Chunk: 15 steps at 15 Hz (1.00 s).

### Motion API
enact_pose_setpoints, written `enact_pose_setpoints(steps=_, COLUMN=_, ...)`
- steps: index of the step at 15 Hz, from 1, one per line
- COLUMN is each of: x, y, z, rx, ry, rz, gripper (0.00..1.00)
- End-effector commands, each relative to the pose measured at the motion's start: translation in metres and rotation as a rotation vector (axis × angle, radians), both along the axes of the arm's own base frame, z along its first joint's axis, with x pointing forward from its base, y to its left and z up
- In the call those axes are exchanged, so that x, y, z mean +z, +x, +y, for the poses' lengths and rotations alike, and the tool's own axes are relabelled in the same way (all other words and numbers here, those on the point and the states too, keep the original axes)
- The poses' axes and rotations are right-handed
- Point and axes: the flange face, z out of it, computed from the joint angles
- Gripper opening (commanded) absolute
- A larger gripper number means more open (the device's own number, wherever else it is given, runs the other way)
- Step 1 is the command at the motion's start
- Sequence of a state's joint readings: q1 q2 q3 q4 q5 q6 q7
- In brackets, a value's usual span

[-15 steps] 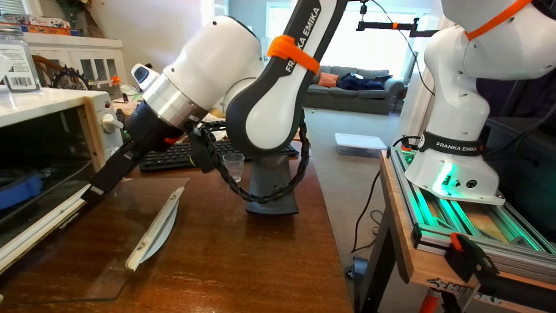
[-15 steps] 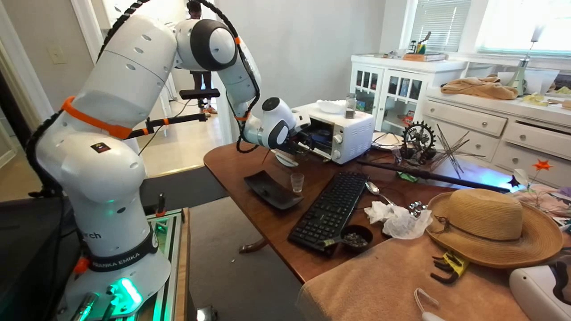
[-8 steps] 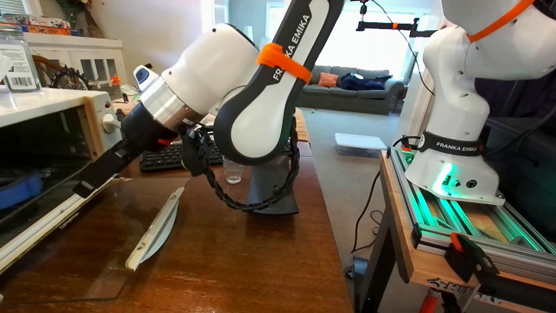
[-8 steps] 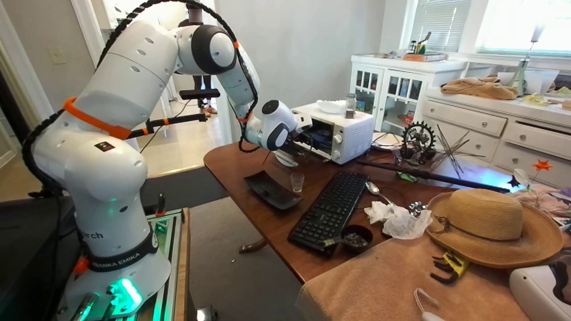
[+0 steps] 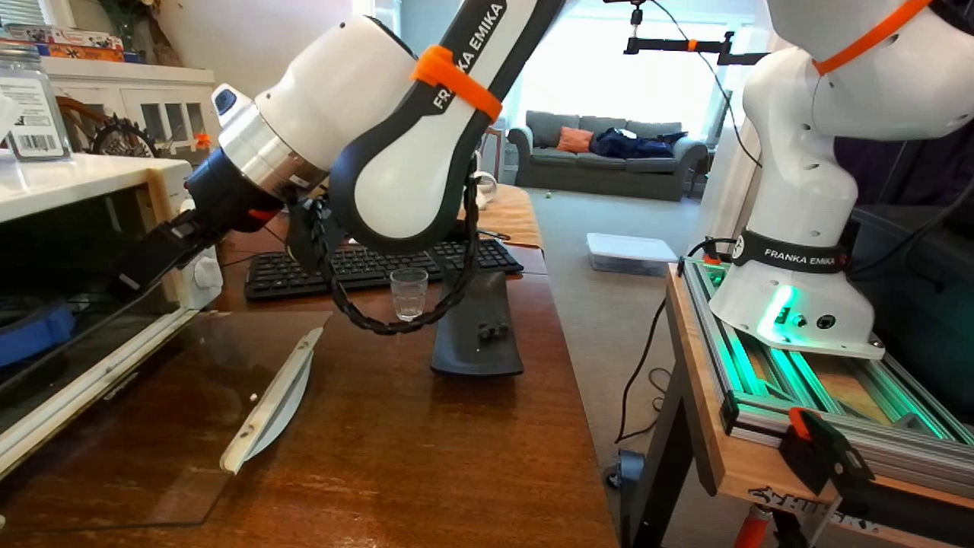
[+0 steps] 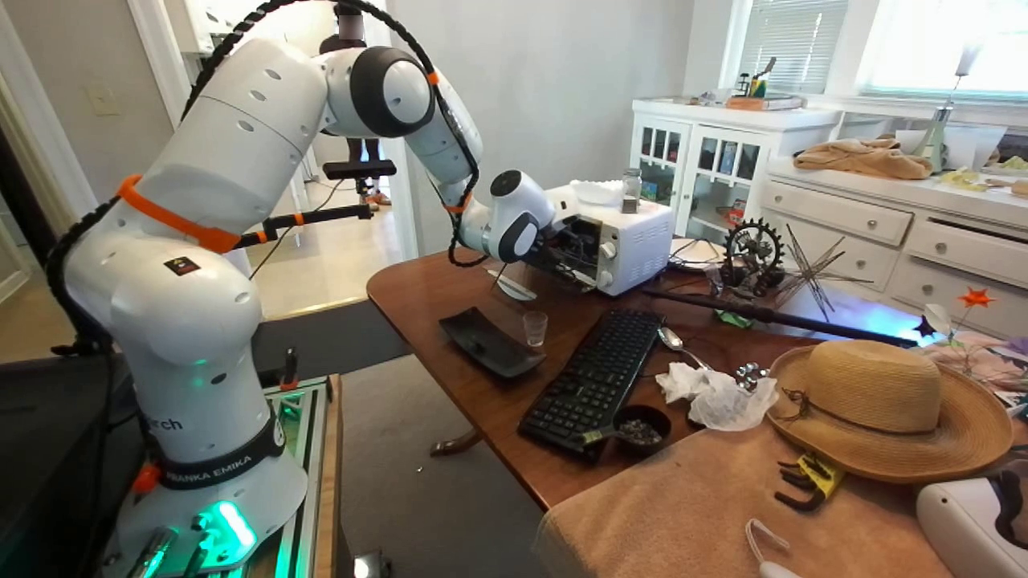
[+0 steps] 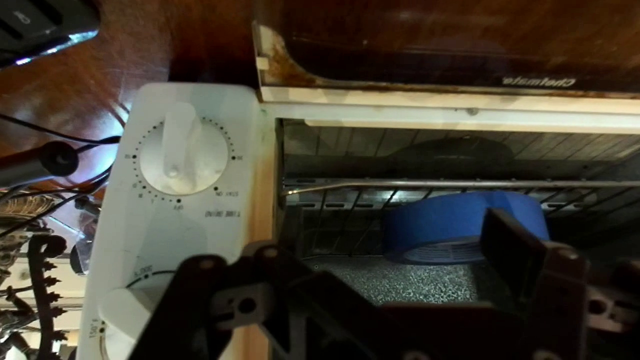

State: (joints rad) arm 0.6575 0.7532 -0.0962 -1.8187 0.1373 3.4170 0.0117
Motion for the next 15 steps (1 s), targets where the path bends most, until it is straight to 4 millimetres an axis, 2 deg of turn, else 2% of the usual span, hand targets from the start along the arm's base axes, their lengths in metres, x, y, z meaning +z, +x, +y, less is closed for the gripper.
enact_pose_setpoints(steps=1, x=-0.008, y=0.009, z=0.005, rx=0.017, ry=-0.02, rz=0.034, gripper=0.8)
enact_pose_setpoints(steps=3, x=-0.015, y=0.007, z=0.005, rx=0.019, ry=-0.038, rz=0.052, gripper=0.9)
enact_pose_setpoints(steps=4, x=-0.018, y=0.006, z=0.005, rx=0.018, ry=-0.045, rz=0.054, gripper=0.74)
enact_pose_setpoints(steps=5, x=-0.02, y=0.006, z=0.007, rx=0.014, ry=-0.047, rz=0.045, gripper=0.75)
enact_pose_setpoints(steps=7, x=-0.022, y=0.007, z=0.008, rx=0.005, ry=-0.056, rz=0.027, gripper=0.78)
enact_pose_setpoints(steps=8, x=-0.022, y=0.008, z=0.01, rx=0.005, ry=-0.061, rz=0.018, gripper=0.87)
enact_pose_setpoints(steps=10, x=-0.021, y=0.01, z=0.017, rx=0.007, ry=-0.071, rz=-0.004, gripper=0.92)
enact_pose_setpoints(steps=12, x=-0.016, y=0.013, z=0.023, rx=0.001, ry=-0.076, rz=-0.038, gripper=0.87)
enact_pose_setpoints(steps=13, x=-0.015, y=0.015, z=0.026, rx=0.0, ry=-0.076, rz=-0.049, gripper=0.88)
enact_pose_setpoints(steps=14, x=-0.014, y=0.017, z=0.029, rx=-0.003, ry=-0.073, rz=-0.06, gripper=0.83)
enact_pose_setpoints(steps=15, x=-0.014, y=0.019, z=0.033, rx=-0.005, ry=-0.068, rz=-0.071, gripper=0.84)
